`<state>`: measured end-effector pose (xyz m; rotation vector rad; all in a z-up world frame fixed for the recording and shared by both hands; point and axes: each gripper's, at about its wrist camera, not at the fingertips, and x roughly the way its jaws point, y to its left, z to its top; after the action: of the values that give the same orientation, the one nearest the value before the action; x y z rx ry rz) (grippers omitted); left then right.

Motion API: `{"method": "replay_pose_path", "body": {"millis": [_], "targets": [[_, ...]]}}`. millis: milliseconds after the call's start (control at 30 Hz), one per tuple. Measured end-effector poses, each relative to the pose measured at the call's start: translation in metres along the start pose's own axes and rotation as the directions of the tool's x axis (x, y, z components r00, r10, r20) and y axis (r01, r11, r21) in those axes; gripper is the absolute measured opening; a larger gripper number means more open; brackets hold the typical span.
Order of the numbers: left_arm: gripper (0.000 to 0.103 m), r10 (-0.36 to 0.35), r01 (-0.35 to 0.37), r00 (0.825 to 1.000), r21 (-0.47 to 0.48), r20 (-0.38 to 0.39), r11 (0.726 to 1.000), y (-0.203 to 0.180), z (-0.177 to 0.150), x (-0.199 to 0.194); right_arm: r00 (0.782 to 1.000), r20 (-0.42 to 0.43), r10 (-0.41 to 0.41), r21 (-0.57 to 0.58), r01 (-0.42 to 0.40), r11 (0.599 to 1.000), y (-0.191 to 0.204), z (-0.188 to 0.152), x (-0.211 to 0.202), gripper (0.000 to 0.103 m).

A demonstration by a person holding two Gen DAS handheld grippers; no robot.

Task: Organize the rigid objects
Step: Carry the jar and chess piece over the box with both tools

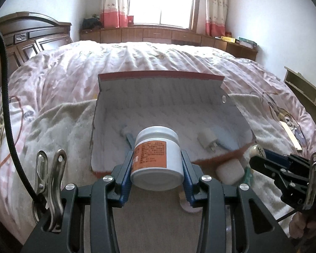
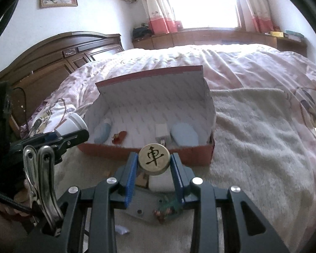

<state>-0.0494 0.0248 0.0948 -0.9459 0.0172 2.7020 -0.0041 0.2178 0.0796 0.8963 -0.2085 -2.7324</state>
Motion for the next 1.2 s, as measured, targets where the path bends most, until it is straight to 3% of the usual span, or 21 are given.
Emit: {"method": "replay_pose_path", "body": {"millis": [300,767,1200], "targets": [[0.041,0.009,-0.009,1.000,0.006,-0.014,1.000,0.000,0.018,0.028,1.000,-0.025,0.002,0.014,-0.001,1.000,-0.008,0.021,0.023,0.033],[0.041,0.081,-0.081,0.994,-0.008,-0.075,0.997,0.012,0.046,0.089,0.999,-0.041,-0.007,0.024,0.008,1.000,-0.016,0.039,0.050,0.033],[0.041,0.114,-0.123,0.976,-0.037,-0.186,0.992,0.019,0.038,0.122,0.998,-0.057,-0.033,0.014,0.034,0.999,-0.027,0.061,0.075,0.033]]}}
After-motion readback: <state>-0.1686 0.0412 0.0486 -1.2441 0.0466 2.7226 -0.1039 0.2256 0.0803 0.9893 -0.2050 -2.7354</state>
